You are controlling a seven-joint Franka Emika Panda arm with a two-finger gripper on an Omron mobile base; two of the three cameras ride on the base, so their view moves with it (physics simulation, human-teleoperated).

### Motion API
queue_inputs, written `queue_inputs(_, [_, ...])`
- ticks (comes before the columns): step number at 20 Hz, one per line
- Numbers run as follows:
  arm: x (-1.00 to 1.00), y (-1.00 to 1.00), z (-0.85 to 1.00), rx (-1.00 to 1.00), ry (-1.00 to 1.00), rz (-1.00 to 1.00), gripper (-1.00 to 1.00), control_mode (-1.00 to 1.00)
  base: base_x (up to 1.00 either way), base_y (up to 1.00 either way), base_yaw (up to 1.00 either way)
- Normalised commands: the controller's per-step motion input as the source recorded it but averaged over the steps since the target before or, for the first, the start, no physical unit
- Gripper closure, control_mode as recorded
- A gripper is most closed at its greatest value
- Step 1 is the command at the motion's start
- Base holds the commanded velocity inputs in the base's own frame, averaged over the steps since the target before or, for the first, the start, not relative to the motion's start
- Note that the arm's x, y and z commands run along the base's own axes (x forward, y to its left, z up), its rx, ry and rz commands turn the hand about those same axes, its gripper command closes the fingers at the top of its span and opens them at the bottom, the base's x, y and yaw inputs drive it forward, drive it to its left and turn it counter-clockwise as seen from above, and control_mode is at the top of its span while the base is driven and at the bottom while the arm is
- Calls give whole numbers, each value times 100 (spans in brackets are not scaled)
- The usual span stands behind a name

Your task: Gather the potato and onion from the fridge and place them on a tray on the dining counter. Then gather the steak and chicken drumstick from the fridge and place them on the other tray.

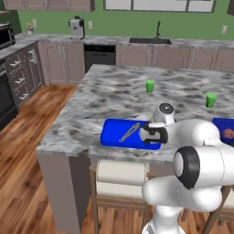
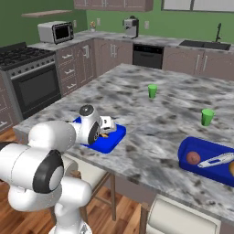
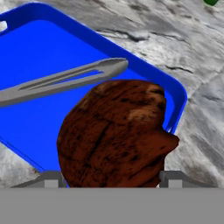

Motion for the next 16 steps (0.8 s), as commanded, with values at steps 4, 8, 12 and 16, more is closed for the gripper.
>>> queue_inputs(4, [5, -6, -19, 0, 6, 0, 100, -100, 0, 0, 0])
queue_inputs(8, [3, 0, -12, 0, 0, 0, 100, -100, 0, 0, 0])
queue_inputs(12, [3, 0, -18, 0, 0, 0, 100, -100, 0, 0, 0])
queue_inputs(16, [9, 0, -23, 0, 0, 0, 100, -100, 0, 0, 0])
